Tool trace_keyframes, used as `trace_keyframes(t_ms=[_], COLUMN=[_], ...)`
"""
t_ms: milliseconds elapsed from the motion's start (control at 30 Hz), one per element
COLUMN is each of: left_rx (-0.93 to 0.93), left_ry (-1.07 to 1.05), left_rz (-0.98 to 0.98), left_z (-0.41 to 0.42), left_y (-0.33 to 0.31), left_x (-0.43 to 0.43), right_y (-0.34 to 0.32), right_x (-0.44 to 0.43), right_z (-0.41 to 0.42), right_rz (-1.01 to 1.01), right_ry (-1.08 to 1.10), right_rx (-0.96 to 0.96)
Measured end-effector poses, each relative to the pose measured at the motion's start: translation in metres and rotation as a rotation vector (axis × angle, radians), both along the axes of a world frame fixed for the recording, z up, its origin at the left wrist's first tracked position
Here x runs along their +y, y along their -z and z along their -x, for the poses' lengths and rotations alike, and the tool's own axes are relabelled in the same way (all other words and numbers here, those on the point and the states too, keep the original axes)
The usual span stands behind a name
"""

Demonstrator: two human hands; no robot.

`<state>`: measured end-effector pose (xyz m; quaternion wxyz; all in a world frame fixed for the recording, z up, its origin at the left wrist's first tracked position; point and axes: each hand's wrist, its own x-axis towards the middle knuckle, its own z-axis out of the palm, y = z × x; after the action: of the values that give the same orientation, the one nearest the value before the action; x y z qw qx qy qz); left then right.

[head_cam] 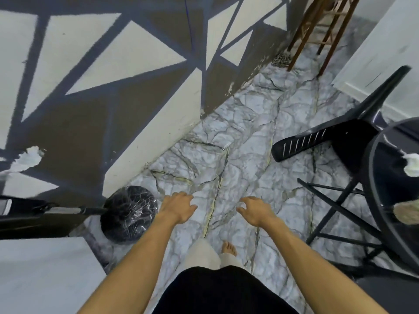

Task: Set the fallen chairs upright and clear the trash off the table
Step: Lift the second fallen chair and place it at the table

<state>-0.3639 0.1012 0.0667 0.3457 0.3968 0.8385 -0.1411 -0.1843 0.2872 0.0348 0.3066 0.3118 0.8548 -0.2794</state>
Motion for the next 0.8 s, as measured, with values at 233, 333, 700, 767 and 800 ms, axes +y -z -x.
trace_keyframes(t_ms=[233,333,700,767,800], left_rx=[-0.020,-0.018,-0.024,-0.018,-0.021], left_ry=[0.050,0.089,0.400,0.441,0.456], left_rz=[-0.015,0.001,-0.001,0.004,0.013], left_z=[0.100,0.147,0.295,0.311,0.318], left_y=[0.007,0.010,-0.004,-0.002,-0.001], left_x=[0.083,0.121,0.276,0.305,0.319], right_y=[0.002,0.003,0.000,0.001,0.001], right_x=[0.075,0.104,0.194,0.212,0.222], right_z=[0.089,0.125,0.243,0.256,0.262], right_rz=[-0.014,-0.022,-0.017,-0.011,-0.007], right_ry=[0.057,0.109,0.338,0.389,0.416], right_rx=[0.007,-0.010,0.019,0.028,0.028])
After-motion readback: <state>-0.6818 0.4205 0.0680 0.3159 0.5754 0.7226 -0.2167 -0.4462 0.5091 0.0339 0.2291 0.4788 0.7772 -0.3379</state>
